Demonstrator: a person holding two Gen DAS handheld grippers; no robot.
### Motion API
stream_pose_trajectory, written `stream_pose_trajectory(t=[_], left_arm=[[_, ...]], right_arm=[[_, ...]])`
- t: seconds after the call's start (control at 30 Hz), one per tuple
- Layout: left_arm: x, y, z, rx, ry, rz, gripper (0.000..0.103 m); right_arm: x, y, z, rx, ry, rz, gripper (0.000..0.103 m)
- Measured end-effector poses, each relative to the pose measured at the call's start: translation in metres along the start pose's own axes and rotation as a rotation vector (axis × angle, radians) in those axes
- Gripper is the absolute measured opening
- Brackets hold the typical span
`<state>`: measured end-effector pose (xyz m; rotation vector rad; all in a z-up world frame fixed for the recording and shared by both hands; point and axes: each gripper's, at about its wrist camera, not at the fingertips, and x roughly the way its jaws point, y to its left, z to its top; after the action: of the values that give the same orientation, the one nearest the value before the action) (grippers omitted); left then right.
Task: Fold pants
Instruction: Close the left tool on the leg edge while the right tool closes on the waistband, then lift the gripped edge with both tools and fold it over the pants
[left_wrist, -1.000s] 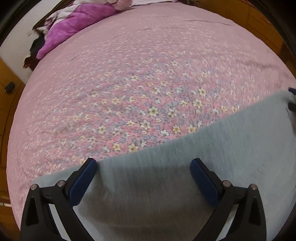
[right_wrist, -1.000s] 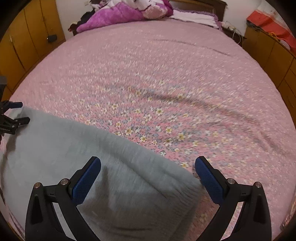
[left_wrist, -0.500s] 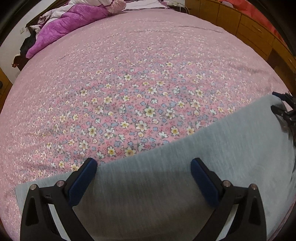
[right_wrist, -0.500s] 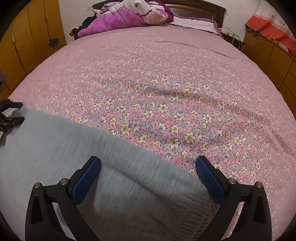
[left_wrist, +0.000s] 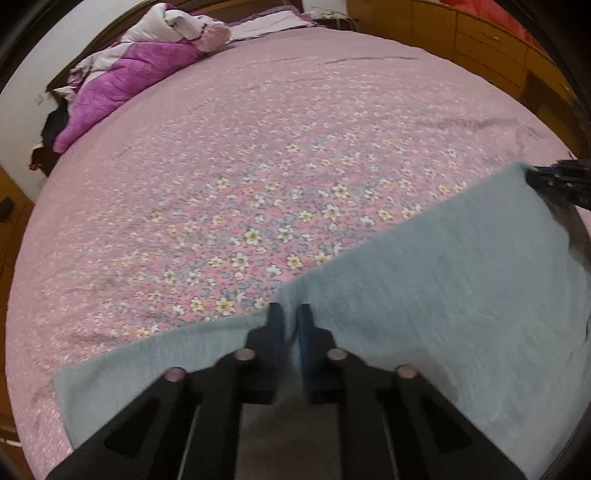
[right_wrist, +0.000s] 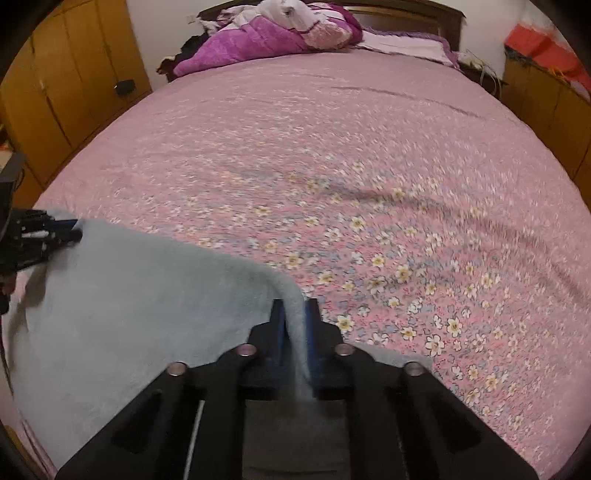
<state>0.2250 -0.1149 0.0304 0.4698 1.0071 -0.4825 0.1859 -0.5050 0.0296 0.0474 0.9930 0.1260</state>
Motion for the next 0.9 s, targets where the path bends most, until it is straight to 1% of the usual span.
stream_pose_trajectory(t=[0.07,0.13,0.23,0.4,0.5,0.73,0.9], left_arm=[[-0.008,0.004,0.003,-0.043,-0.014,-0.006,0.005],[-0.019,0.009,0.005,-0.085,-0.047,-0.001,0.004],[-0.036,0.009,0.012,-0.098,-0.101,0.027,0.004],[-0.071,0.007,0.016,-0.099,-0.171,0.058,0.004],[-0.099,0.007,0.005,-0.116,-0.204,0.057,0.004],[-0.158,-0.013,-0.037,-0.150,-0.263,0.064,0.004],[-0.183,-0.028,-0.069,-0.165,-0.289,0.078,0.004]], right_arm=[[-0.009,0.007,0.002,-0.012,-0.024,-0.015,0.000],[-0.020,0.007,0.005,0.001,-0.055,-0.009,0.000],[-0.044,0.008,0.007,0.024,-0.111,0.013,0.000],[-0.076,0.019,0.010,0.015,-0.181,0.010,0.000],[-0.097,0.026,0.002,0.015,-0.220,0.017,0.000],[-0.147,0.043,-0.027,0.004,-0.277,0.031,0.000],[-0.173,0.058,-0.059,-0.003,-0.295,0.036,0.000]])
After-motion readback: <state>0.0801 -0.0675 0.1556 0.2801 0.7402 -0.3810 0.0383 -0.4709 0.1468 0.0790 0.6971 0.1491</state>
